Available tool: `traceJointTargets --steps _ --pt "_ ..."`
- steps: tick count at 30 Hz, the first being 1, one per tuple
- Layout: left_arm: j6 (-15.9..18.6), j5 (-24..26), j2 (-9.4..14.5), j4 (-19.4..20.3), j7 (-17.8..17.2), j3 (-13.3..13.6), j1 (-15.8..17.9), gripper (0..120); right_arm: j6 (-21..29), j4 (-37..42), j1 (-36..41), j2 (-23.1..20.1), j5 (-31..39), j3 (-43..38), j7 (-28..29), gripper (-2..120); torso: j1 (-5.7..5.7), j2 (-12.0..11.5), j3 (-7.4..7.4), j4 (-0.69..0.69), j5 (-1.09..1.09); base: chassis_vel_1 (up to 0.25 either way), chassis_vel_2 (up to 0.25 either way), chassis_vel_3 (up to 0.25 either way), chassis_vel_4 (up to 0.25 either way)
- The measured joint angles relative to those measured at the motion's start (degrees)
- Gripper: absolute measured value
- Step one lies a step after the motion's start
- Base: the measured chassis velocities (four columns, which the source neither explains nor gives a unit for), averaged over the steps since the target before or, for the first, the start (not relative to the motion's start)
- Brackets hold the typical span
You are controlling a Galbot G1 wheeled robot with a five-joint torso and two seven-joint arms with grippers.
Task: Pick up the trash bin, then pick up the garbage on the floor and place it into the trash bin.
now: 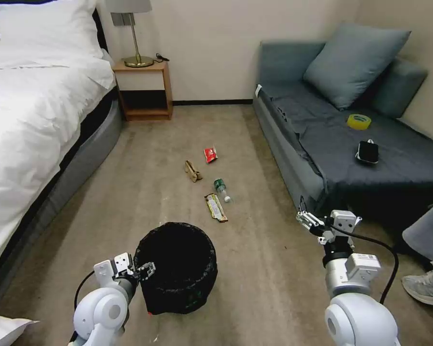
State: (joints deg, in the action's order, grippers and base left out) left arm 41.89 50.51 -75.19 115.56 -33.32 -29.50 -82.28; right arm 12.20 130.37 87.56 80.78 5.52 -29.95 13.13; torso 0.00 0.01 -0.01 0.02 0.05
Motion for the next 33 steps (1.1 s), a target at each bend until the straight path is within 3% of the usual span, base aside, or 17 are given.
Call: traceJointTargets --steps 11,14,20,25,30,33 --pt "-0.1 0.6 -0.4 -0.7 0.0 0.2 0.2 15 -1.3 -0.9 -0.3 0.0 0.4 0.3 0.9 100 0.0 0.0 0.0 0.0 -0.03 0.0 0.0 0.0 0.0" --pt "-0.1 0.9 -0.8 -0.6 0.1 -0.5 -0.2 4 -3.6 -1.6 -0.7 -0.1 1.5 0.4 1.3 100 0.0 0.0 -0.01 -0.02 -0.04 0.0 0.0 0.0 0.0" --pt "0.1 0.5 -1.4 0.7 0.1 -1.6 -1.3 3 -5.2 -1.6 -0.8 -0.3 4.0 0.5 1.5 100 0.0 0.0 0.01 -0.04 -0.1 0.0 0.0 0.0 0.0" --pt "0.4 -3.1 -2.3 3.9 0.9 -3.0 -2.6 2 -8.1 -1.6 -1.1 -0.6 4.9 0.4 1.3 100 0.0 0.0 0.03 -0.04 -0.12 0.0 0.0 0.0 0.0" --pt "0.0 -8.7 -3.4 9.9 2.1 -4.6 -4.3 2 -10.1 -1.3 -0.9 -1.2 7.2 0.5 1.6 100 0.0 0.0 0.02 -0.03 -0.07 0.0 0.0 0.0 0.0" --pt "-0.2 -15.9 -3.9 12.6 3.3 -5.8 -5.5 2 -11.7 -1.2 -0.8 -1.7 7.9 0.5 1.8 100 0.01 0.0 0.02 -0.03 -0.06 0.0 0.0 0.0 0.0"
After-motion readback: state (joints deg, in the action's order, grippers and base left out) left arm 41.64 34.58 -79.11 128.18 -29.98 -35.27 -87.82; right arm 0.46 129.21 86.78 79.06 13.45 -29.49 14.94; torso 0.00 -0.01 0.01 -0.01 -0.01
